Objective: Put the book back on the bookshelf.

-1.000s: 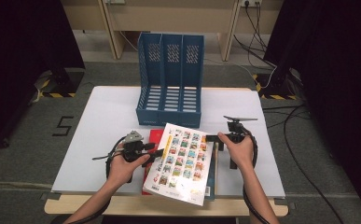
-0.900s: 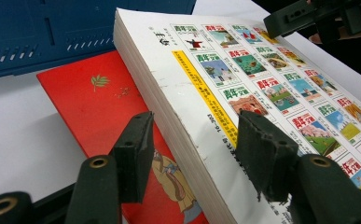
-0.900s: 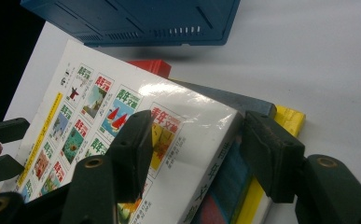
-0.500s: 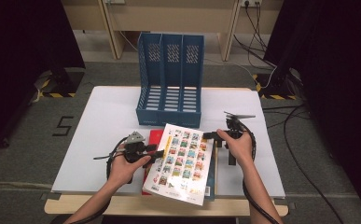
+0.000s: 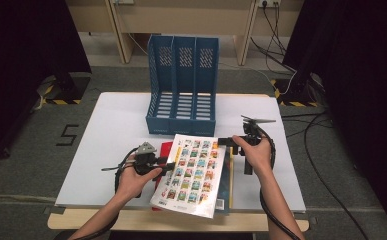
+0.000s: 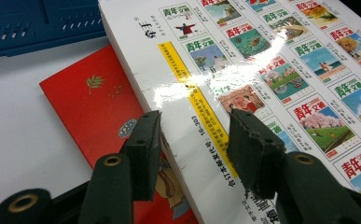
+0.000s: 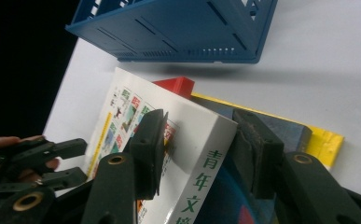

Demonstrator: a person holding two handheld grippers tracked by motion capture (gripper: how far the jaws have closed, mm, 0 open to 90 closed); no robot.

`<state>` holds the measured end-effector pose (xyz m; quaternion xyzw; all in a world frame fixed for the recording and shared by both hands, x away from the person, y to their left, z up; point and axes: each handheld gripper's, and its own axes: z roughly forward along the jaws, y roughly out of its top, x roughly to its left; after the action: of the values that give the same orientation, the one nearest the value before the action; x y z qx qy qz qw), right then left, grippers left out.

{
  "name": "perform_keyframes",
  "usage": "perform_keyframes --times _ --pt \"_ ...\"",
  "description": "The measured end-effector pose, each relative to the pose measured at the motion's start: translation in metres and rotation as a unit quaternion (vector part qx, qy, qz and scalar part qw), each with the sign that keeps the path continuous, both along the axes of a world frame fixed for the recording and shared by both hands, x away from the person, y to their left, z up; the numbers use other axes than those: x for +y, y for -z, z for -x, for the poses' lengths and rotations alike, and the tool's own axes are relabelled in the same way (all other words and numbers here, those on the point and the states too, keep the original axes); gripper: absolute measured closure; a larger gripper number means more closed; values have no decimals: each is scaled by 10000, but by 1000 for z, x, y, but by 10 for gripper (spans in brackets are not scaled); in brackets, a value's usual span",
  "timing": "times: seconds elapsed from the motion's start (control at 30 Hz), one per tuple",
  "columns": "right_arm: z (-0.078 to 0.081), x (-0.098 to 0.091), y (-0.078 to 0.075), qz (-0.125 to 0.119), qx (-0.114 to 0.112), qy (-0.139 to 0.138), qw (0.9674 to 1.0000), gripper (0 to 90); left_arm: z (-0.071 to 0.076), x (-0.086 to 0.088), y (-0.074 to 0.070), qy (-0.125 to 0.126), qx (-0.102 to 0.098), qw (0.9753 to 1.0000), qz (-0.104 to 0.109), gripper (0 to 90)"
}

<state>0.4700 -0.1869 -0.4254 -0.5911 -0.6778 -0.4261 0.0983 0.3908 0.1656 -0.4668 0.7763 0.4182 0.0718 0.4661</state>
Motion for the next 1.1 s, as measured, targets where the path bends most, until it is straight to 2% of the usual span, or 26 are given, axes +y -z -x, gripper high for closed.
perform_keyframes --times 0.1,0.17,0.23,0.4,0.57,0.63,0.77,0.9,0.97,1.07,1.1 --pt "0 1 -1 14 9 -38 10000 559 0 0 0 -11 1 10000 3 537" --pt "-2 2 2 -47 184 -129 9997 540 0 0 0 -17 -7 10000 -1 537" --pt "-4 7 9 -264 403 -372 9981 514 0 0 0 -21 -13 10000 2 537" --pt "-4 12 11 -214 345 -372 9985 517 1 0 0 -28 -44 10000 -29 536" --pt "-3 19 2 103 267 -439 9986 526 1 0 0 -48 -39 10000 -34 535" --pt "-3 21 -1 145 235 -467 9985 544 2 1 0 -56 -37 10000 -52 534" --pt "-3 26 -5 -50 306 -597 9977 650 2 4 0 -71 -49 9999 -87 534" --pt "-2 36 -21 1 348 -590 9977 684 3 6 1 -96 -55 9999 -59 533" --pt "0 44 -30 16 289 -568 9980 698 3 8 2 -130 -32 9999 -8 529" --pt "3 56 -44 -7 187 -570 9982 719 5 14 0 -275 -127 9995 -76 456" --pt "3 60 -48 -34 153 -582 9982 726 6 17 -1 -344 -156 9993 -16 443"
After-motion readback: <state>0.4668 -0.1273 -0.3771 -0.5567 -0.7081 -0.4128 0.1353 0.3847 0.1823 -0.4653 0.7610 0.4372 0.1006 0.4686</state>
